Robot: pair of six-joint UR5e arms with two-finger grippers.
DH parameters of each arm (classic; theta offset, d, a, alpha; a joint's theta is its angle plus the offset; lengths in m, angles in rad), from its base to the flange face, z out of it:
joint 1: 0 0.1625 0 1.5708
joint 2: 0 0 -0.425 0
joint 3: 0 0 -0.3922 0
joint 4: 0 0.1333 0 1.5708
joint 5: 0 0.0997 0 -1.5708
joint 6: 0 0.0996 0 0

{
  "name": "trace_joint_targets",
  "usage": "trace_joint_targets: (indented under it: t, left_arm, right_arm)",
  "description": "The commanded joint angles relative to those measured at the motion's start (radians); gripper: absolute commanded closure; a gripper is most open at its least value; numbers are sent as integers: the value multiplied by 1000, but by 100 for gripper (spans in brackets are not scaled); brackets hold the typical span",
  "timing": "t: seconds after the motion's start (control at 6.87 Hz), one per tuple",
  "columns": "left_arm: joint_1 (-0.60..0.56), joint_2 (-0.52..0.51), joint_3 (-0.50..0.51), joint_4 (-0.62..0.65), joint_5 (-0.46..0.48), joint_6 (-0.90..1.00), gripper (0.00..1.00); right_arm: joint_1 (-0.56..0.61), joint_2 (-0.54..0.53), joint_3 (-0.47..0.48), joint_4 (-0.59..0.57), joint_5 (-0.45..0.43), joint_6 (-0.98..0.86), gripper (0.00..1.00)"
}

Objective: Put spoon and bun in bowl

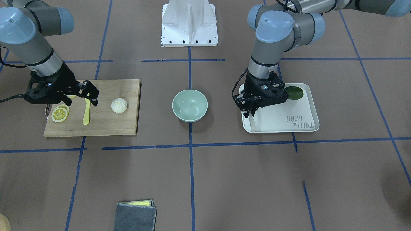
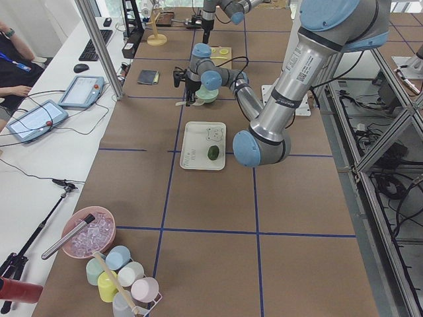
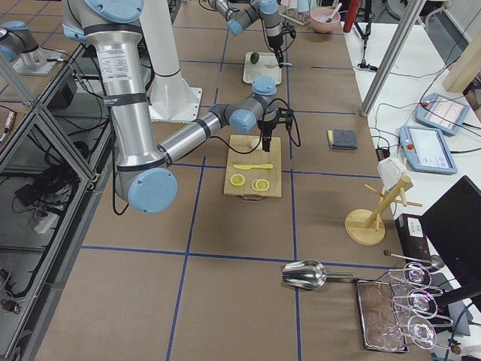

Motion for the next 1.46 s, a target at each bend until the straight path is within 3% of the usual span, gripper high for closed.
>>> trace_joint_targets:
  t: [0.0, 0.58, 0.87, 1.02, 1.17, 1.31]
  left_arm:
    - [30, -49, 59, -51, 3, -117, 100]
    - [51, -110, 101, -56, 4, -154, 100]
    - [58, -111, 102, -56, 4, -154, 100]
    - [61, -112, 102, -56, 4, -154, 100]
    - [67, -112, 102, -58, 4, -158, 100]
    - [82, -123, 122, -96, 6, -200, 100]
  right_arm:
    - [-135, 28, -4, 5, -112, 68, 0]
    - [-194, 60, -83, -4, -162, 67, 4]
    - [-196, 65, -93, -8, -162, 67, 35]
    - [-196, 65, -97, -10, -162, 67, 57]
    - [-194, 65, -95, -10, -160, 67, 96]
    - [-193, 65, -91, -10, -159, 67, 100]
